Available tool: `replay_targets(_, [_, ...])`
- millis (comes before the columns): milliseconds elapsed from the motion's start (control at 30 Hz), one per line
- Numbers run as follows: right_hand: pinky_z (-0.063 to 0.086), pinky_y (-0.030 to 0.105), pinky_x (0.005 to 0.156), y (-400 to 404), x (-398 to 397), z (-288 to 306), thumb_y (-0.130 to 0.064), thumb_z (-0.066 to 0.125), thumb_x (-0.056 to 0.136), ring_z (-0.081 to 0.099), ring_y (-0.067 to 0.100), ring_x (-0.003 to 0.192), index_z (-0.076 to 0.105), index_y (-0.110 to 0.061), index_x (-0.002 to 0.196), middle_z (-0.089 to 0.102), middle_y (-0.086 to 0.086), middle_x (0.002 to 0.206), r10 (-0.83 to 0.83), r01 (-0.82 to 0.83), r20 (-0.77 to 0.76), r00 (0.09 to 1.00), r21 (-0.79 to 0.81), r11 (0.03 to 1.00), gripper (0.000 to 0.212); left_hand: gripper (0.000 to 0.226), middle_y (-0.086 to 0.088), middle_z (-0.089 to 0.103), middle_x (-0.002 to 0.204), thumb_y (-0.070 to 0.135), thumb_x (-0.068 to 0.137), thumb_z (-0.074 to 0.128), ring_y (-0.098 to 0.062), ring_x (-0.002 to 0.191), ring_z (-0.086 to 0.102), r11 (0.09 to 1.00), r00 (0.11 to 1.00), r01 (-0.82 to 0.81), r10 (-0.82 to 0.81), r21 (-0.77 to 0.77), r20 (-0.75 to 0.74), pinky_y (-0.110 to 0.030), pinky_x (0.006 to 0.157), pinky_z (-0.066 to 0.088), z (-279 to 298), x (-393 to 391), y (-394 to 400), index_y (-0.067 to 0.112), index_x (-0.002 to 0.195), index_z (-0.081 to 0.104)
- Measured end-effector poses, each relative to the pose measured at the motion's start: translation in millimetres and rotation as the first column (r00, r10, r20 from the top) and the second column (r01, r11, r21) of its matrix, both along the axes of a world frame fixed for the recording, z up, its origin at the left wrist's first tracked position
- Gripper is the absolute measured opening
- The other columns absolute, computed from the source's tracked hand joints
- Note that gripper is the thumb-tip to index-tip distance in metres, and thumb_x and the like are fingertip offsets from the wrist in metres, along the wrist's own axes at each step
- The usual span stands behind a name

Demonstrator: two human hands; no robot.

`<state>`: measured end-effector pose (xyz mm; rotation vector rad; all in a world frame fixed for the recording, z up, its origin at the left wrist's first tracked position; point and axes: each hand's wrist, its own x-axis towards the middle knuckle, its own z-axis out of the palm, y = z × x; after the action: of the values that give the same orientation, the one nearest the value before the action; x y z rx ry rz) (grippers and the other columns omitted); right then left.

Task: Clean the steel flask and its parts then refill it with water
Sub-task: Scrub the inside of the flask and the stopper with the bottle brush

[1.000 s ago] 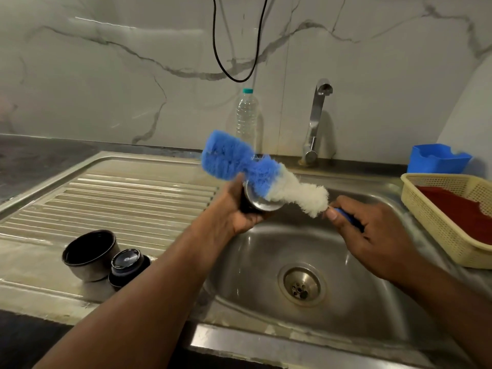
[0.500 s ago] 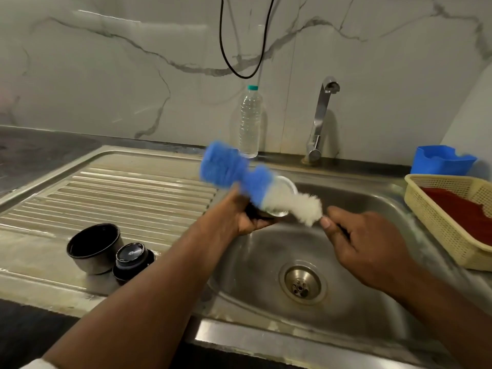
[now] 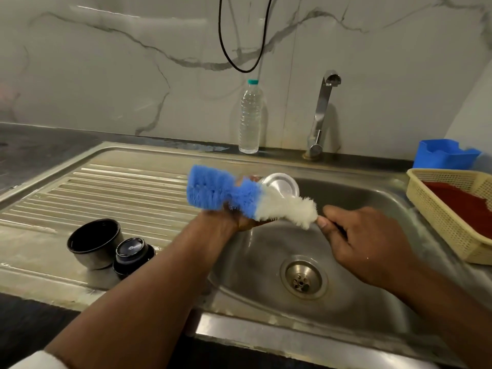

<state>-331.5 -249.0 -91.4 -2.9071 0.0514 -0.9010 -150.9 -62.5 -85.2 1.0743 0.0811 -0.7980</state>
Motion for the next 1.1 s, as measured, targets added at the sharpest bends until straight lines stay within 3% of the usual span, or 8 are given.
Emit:
replay_targets(33, [0.034, 0.031, 0.04, -1.8, 0.2, -0.1, -0.047, 0.038, 0.105, 0.044, 0.007, 0.043, 0.045, -0.031, 0.073, 0.043, -0.008, 0.05, -0.018, 0.018, 0.0, 1.0, 0.013, 1.0, 0.037, 0.025, -0.029, 0.062, 0.133, 0.033, 0.11, 0.047, 0.003, 0.108, 0.068, 1.0, 1.0, 0.018, -0.018, -0.016, -0.017, -0.022, 0.115, 0.038, 2.6, 0.1, -1.0, 0.033, 0.132, 0.059])
replay_targets(100, [0.038, 0.033, 0.043, -6.3, 0.6, 1.2, -0.046, 0.039, 0.105, 0.047, 0.009, 0.044, 0.043, -0.031, 0.071, 0.045, -0.008, 0.05, -0.037, 0.035, 0.021, 0.999, 0.097, 0.995, 0.038, 0.038, -0.02, 0.072, 0.112, 0.038, 0.104, 0.056, -0.027, 0.099, 0.072, 0.999, 0.999, 0.03, -0.03, 0.011, -0.027, -0.044, 0.085, 0.063, 9.2, 3.2, -5.8, 0.012, 0.13, 0.065])
replay_targets(233, [0.04, 0.035, 0.042, -8.8, 0.3, 1.7, -0.044, 0.039, 0.106, 0.045, 0.007, 0.043, 0.046, -0.029, 0.072, 0.043, -0.009, 0.05, 0.005, -0.007, 0.026, 1.0, 0.065, 0.998, 0.038, 0.042, -0.021, 0.073, 0.105, 0.04, 0.101, 0.061, -0.035, 0.091, 0.072, 0.998, 0.998, 0.061, -0.061, -0.021, -0.018, -0.051, 0.073, 0.064, 16.1, 6.8, -11.6, 0.006, 0.124, 0.066])
replay_targets(467, [0.04, 0.034, 0.044, -12.3, 1.1, 0.1, -0.051, 0.034, 0.103, 0.045, 0.007, 0.044, 0.049, -0.028, 0.074, 0.045, -0.009, 0.051, 0.033, -0.034, 0.003, 0.999, 0.066, 0.997, 0.04, 0.038, -0.02, 0.075, 0.089, 0.03, 0.096, 0.065, -0.032, 0.07, 0.077, 0.995, 0.995, 0.096, -0.096, -0.012, 0.0, -0.044, 0.058, 0.065, 12.7, 8.2, -7.9, 0.004, 0.124, 0.062])
replay_targets(600, [0.044, 0.04, 0.047, -18.0, 0.3, 3.8, -0.052, 0.034, 0.102, 0.048, 0.011, 0.047, 0.048, -0.028, 0.072, 0.047, -0.007, 0.052, -0.002, -0.005, 0.043, 0.999, 0.175, 0.985, 0.041, 0.036, -0.017, 0.077, 0.087, 0.038, 0.097, 0.066, -0.031, 0.068, 0.077, 0.996, 0.997, 0.077, -0.076, 0.04, -0.007, -0.043, 0.063, 0.065, 8.7, 12.8, -15.3, 0.006, 0.114, 0.069])
replay_targets(733, [0.04, 0.037, 0.044, -16.7, -0.7, 5.3, -0.052, 0.035, 0.101, 0.046, 0.009, 0.044, 0.047, -0.029, 0.071, 0.045, -0.007, 0.05, 0.037, -0.038, 0.018, 0.999, 0.101, 0.994, 0.04, 0.046, -0.022, 0.077, 0.103, 0.037, 0.096, 0.067, -0.037, 0.081, 0.078, 0.992, 0.992, 0.127, -0.127, 0.021, -0.012, -0.047, 0.067, 0.066, 4.3, 9.0, -14.3, 0.006, 0.129, 0.066])
replay_targets(900, [0.041, 0.037, 0.045, -17.1, 0.1, 7.9, -0.05, 0.036, 0.102, 0.047, 0.012, 0.046, 0.047, -0.028, 0.07, 0.046, -0.007, 0.052, 0.018, -0.019, 0.015, 1.0, 0.098, 0.995, 0.04, 0.041, -0.02, 0.076, 0.086, 0.032, 0.084, 0.073, -0.032, 0.082, 0.074, 0.992, 0.992, 0.124, -0.124, 0.034, 0.001, -0.048, 0.077, 0.063, 10.0, 8.2, -11.0, 0.004, 0.113, 0.065])
replay_targets(1100, [0.035, 0.031, 0.055, -27.2, -1.9, 14.3, -0.035, 0.046, 0.11, 0.049, 0.024, 0.053, 0.047, -0.023, 0.066, 0.049, 0.004, 0.058, -0.084, 0.041, 0.093, 0.992, 0.391, 0.919, 0.045, 0.024, -0.013, 0.076, 0.084, 0.032, 0.093, 0.067, -0.028, 0.075, 0.074, 0.977, 0.992, 0.107, -0.118, 0.185, 0.047, -0.047, 0.075, 0.065, 9.2, 13.8, -17.5, 0.011, 0.103, 0.071])
